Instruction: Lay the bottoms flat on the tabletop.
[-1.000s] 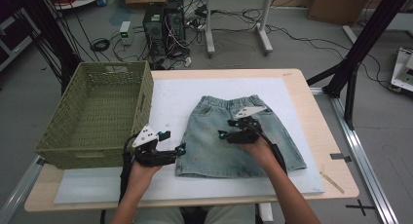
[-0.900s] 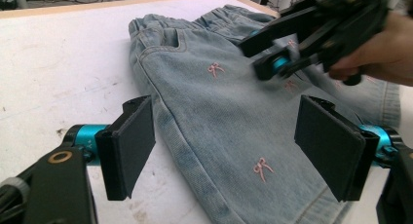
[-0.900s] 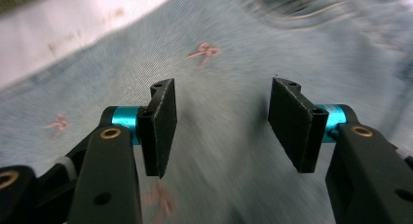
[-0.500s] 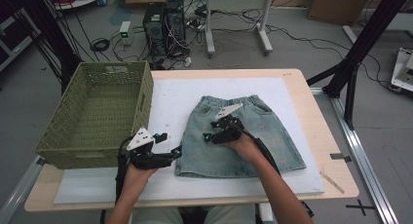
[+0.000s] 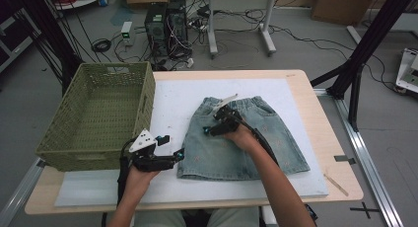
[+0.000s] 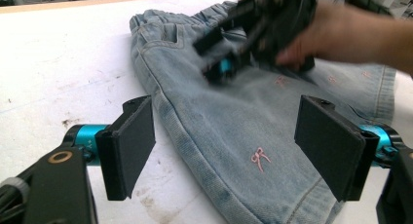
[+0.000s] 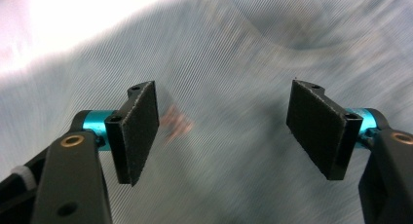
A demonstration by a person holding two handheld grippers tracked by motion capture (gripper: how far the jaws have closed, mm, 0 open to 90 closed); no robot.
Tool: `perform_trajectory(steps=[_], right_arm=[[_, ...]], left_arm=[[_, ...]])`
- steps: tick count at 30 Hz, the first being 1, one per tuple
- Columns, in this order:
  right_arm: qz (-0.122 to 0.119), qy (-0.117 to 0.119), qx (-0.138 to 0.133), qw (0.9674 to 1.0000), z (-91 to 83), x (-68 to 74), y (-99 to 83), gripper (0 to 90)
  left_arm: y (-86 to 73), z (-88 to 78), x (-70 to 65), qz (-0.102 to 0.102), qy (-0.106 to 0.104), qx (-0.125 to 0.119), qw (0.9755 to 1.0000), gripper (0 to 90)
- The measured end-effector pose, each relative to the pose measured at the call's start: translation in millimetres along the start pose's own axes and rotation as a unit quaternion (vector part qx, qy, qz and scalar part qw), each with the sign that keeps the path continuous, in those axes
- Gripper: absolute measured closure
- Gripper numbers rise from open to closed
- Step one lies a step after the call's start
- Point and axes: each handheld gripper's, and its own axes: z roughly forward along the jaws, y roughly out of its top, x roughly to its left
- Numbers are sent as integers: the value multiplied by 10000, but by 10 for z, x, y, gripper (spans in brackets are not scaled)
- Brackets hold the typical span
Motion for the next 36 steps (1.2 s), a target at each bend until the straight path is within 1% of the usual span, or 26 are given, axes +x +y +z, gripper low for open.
perform_trajectory(steps=[1, 3, 5, 6, 8, 9, 10, 12, 13, 16, 17, 19, 20, 21, 22, 23, 24, 25, 26, 27, 29, 30, 32, 33, 35, 36], right_arm=[[119, 17, -238, 9996, -37, -55, 55, 282], [118, -218, -266, 9993, -35, -129, 145, 270], [230, -448, -151, 9986, 29, -219, 217, 249], [275, -478, -175, 9983, 70, -251, 239, 254], [404, -371, -304, 9980, 170, -312, 242, 268], [470, -338, -224, 9981, 236, -324, 232, 271], [451, -397, 6, 9982, 330, -323, 233, 276], [307, -511, 169, 9981, 426, -298, 253, 275], [165, -608, 268, 9977, 473, -277, 284, 275], [-198, -913, 589, 9939, 563, -210, 341, 271], [-165, -921, 588, 9939, 566, -205, 346, 271], [-20, -891, 521, 9947, 524, -210, 346, 281], [136, -804, 438, 9957, 473, -220, 351, 281], [386, -607, 300, 9970, 380, -251, 354, 281], [559, -457, 185, 9972, 308, -286, 351, 281], [775, -323, 32, 9965, 203, -341, 336, 281], [842, -360, -116, 9957, 95, -388, 311, 281], [790, -558, -131, 9952, -14, -430, 283, 281], [769, -765, -32, 9941, -112, -473, 254, 281], [749, -961, -100, 9925, -209, -524, 191, 289], [1055, -1150, -158, 9876, -365, -657, 38, 323], [1292, -1310, -71, 9829, -421, -728, -55, 340], [1403, -1511, 139, 9784, -447, -803, -182, 354], [1462, -1562, 205, 9766, -443, -817, -219, 359], [1422, -1643, 285, 9757, -384, -829, -276, 377], [1295, -1760, 352, 9752, -345, -812, -273, 391]], left_arm=[[-6, 0, -4, -2, -8, -3, 10000, 226], [-17, 4, -14, 21, -32, -1, 10000, 226], [-22, 3, -20, 32, -35, 14, 10000, 226], [-24, 2, -23, 27, -43, 31, 10000, 226], [-28, 0, -25, 32, -44, 39, 10000, 226], [-30, -3, -26, 41, -46, 49, 10000, 226], [-30, -6, -24, 43, -53, 52, 10000, 226], [-33, -18, -22, 30, -41, 40, 10000, 226], [-34, -22, -21, 26, -41, 32, 10000, 226], [-31, -34, -23, 26, -17, 25, 10000, 226], [-30, -38, -28, 14, -17, 6, 10000, 226], [-30, -45, -32, 39, -24, 16, 10000, 226], [-35, -46, -35, 42, -19, 18, 10000, 226], [-38, -46, -36, 42, -17, 24, 10000, 226], [-40, -46, -36, 34, -20, 25, 10000, 226], [-42, -46, -39, 32, -21, 21, 10000, 226], [-41, -47, -41, 30, -26, 4, 10000, 226], [-37, -53, -42, 46, -36, -4, 10000, 226], [-35, -56, -46, 30, -30, -24, 10000, 226], [-32, -60, -45, 38, -26, -44, 10000, 226], [-30, -62, -42, 23, -30, -64, 10000, 226], [-30, -61, -41, 29, -30, -65, 10000, 226], [-29, -54, -43, 22, -36, -71, 10000, 226], [-29, -50, -44, 22, -35, -75, 10000, 226], [-28, -37, -48, 23, -53, -62, 10000, 226], [-27, -31, -50, 23, -67, -55, 10000, 226]])
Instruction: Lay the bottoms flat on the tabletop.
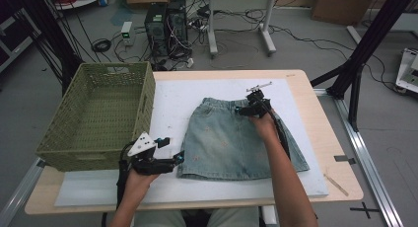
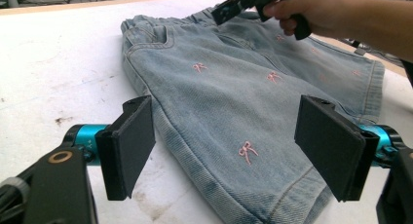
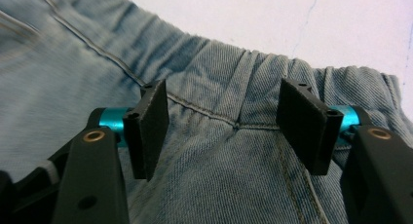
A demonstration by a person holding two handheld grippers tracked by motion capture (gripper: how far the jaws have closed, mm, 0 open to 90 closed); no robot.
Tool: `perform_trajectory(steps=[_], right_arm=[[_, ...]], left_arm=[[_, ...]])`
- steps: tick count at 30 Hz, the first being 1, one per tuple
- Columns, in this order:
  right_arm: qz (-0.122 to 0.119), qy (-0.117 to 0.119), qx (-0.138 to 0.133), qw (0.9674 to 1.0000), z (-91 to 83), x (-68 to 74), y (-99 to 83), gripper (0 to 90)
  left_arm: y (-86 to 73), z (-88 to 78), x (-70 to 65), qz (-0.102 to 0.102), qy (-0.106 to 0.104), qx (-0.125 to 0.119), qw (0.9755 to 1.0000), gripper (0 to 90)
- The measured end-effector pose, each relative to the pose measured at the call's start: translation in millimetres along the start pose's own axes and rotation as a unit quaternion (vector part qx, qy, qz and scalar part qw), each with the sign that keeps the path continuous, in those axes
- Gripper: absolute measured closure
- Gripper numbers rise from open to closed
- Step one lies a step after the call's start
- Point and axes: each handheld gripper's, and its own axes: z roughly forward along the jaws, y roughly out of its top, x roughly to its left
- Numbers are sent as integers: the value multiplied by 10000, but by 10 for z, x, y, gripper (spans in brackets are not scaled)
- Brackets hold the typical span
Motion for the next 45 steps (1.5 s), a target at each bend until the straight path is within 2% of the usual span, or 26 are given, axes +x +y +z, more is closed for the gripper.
perform_trajectory(steps=[2, 3, 4, 6, 8, 9, 10, 12, 14, 17, 18, 19, 20, 22, 24, 27, 29, 33, 35, 36, 39, 40, 41, 43, 45], right_arm=[[-300, -303, 53, 9991, 64, 73, 2, 394], [-525, -543, 66, 9971, 107, 130, -3, 390], [-639, -640, 68, 9959, 125, 158, 1, 388], [-507, -571, 56, 9971, 105, 152, 0, 384], [-100, -45, -135, 9998, -27, 31, -4, 408], [77, 102, -270, 9996, -92, -15, -15, 413], [197, 135, -468, 9986, -207, -80, -45, 421], [236, -100, -601, 9979, -356, -182, -123, 486], [189, -279, -469, 9983, -409, -260, -201, 533], [60, -463, 115, 9988, -314, -331, -329, 533], [46, -429, 216, 9988, -270, -342, -358, 533], [133, -371, 270, 9989, -196, -351, -405, 524], [251, -346, 93, 9990, -179, -375, -436, 516], [371, -266, 26, 9990, -168, -407, -445, 514], [235, -333, 89, 9991, -194, -404, -426, 482], [542, -61, -243, 9982, -322, -430, -417, 433], [402, 126, -344, 9985, -391, -366, -388, 433], [-120, 333, -179, 9992, -342, -130, -378, 454], [-444, 36, 183, 9988, -217, -26, -419, 462], [-468, -12, 104, 9988, -199, -15, -437, 461], [-266, 110, 65, 9996, -240, -49, -448, 433], [-204, 172, -3, 9996, -287, -96, -447, 429], [0, 198, -210, 9996, -370, -170, -463, 438], [221, -20, -440, 9988, -503, -311, -519, 489], [396, -245, -295, 9985, -554, -441, -584, 536]], left_arm=[[3, 8, -6, 1, -1, -12, 10000, 226], [4, 8, -8, 0, -4, -17, 10000, 226], [4, 8, -10, 4, -5, -18, 10000, 226], [2, 2, -10, 9, -3, -4, 10000, 226], [-2, -15, 1, 3, 17, -24, 10000, 226], [-5, -25, 12, -15, 37, -31, 10000, 226], [-7, -29, 19, -13, 43, -26, 10000, 226], [-12, -33, 22, -38, 51, -48, 10000, 226], [-15, -35, 11, -35, 29, -59, 10000, 232], [-23, -24, 0, -46, 9, -62, 10000, 232], [-26, -23, -2, -52, 7, -62, 10000, 232], [-29, -21, -3, -58, 10, -72, 10000, 232], [-30, -23, -2, -57, 6, -64, 10000, 232], [-31, -27, 4, -56, 16, -49, 10000, 232], [-26, -38, 20, -59, 33, -63, 10000, 232], [-25, -33, 30, -85, 40, -71, 9999, 232], [-26, -27, 22, -77, 33, -74, 9999, 232], [-25, -10, 5, -74, 28, -75, 9999, 232], [-21, -8, 1, -79, 27, -84, 9999, 232], [-18, -11, -4, -72, 30, -87, 9999, 232], [-18, -23, -13, -63, 38, -83, 9999, 232], [-21, -28, -14, -44, 63, -77, 9999, 233], [-24, -31, -17, -47, 91, -83, 9999, 241], [-31, -41, -20, -42, 125, -93, 9999, 258], [-38, -53, -28, -39, 146, -118, 9998, 269]])
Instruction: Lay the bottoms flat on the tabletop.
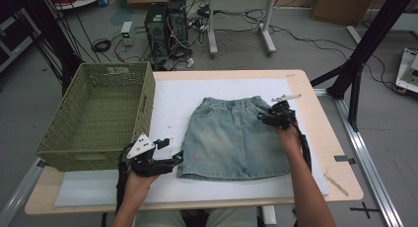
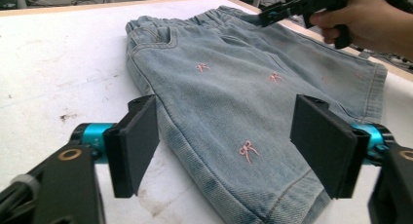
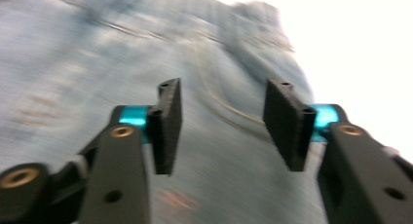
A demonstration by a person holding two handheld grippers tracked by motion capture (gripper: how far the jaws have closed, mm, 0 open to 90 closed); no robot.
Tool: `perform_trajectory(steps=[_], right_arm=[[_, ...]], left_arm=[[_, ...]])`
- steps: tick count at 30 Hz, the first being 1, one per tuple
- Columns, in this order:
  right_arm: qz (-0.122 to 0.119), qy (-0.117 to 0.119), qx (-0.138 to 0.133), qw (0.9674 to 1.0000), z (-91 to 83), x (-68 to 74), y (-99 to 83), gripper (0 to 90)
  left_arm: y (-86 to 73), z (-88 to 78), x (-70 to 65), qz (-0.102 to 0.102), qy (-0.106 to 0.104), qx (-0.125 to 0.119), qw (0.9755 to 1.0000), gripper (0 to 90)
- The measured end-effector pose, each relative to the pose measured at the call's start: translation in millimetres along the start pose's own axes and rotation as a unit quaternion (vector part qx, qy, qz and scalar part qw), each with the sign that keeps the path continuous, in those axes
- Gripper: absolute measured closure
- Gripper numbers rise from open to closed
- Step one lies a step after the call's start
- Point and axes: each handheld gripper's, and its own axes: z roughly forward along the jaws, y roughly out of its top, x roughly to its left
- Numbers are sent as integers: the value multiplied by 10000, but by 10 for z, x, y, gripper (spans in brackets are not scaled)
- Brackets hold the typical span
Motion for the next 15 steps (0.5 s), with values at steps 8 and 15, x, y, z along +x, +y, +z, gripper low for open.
perform_trajectory(steps=[8, 15], right_arm=[[-84, -234, 298, 9992, 45, -120, -179, 579], [-13, -143, 48, 9999, -225, -209, -285, 668]], left_arm=[[2, -31, -9, -9, 24, -54, 10000, 269], [-4, 17, -32, -81, -12, -58, 9999, 269]])
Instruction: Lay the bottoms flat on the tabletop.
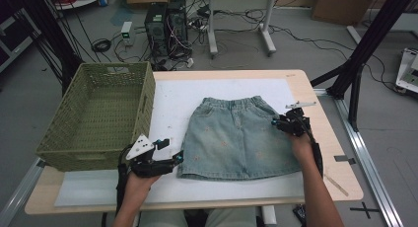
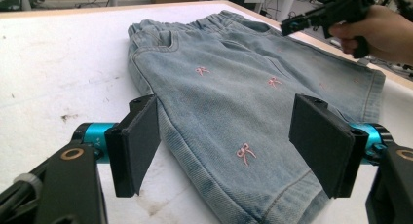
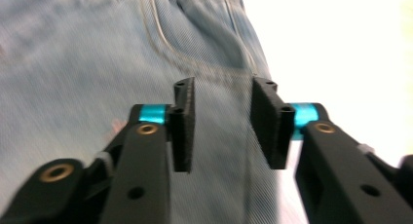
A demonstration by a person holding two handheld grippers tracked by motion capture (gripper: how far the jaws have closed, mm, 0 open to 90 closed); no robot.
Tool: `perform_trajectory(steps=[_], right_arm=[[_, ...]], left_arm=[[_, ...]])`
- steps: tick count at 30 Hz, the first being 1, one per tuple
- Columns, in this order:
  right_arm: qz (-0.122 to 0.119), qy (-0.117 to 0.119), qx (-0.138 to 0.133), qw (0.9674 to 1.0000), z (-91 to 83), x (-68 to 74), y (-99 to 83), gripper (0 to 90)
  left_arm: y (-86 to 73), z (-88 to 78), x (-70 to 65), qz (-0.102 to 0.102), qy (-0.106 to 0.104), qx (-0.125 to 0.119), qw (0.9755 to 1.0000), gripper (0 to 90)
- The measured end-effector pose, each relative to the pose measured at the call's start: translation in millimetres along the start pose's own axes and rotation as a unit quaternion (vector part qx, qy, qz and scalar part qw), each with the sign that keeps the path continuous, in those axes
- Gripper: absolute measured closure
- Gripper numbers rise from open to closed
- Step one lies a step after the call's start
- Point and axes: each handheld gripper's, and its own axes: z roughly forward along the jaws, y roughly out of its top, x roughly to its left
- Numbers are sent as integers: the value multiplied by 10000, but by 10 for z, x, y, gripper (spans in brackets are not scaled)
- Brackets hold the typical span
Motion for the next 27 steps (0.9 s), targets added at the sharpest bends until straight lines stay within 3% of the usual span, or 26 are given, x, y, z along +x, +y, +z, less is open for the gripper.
perform_trajectory(steps=[2, 7, 10, 13, 16, 18, 19, 23, 27], right_arm=[[-105, -150, 352, 9992, 45, -31, -68, 677], [346, 126, 80, 9993, -28, -104, -131, 618], [341, 124, -176, 9992, -149, -109, -162, 566], [371, 191, -382, 9984, -278, -115, -214, 545], [340, 257, -473, 9980, -357, -95, -266, 530], [265, 287, -484, 9981, -390, -81, -288, 526], [246, 287, -490, 9981, -398, -75, -295, 524], [198, 336, -511, 9979, -428, -57, -304, 521], [196, 366, -535, 9977, -438, -53, -295, 521]], left_arm=[[-1, 18, -21, 30, -77, 3, 10000, 294], [-11, 54, -59, 45, -158, 1, 9999, 306], [-22, 86, -82, 86, -177, 76, 9998, 310], [-25, 145, -116, 91, -256, 154, 9995, 431], [-31, 243, -153, 149, -240, 403, 9988, 526], [-56, 332, -188, 202, -194, 671, 9974, 563], [-77, 382, -209, 242, -71, 930, 9954, 585], [-154, 444, -242, 349, 20, 1458, 9887, 628], [-185, 436, -253, 459, 36, 1722, 9840, 654]])
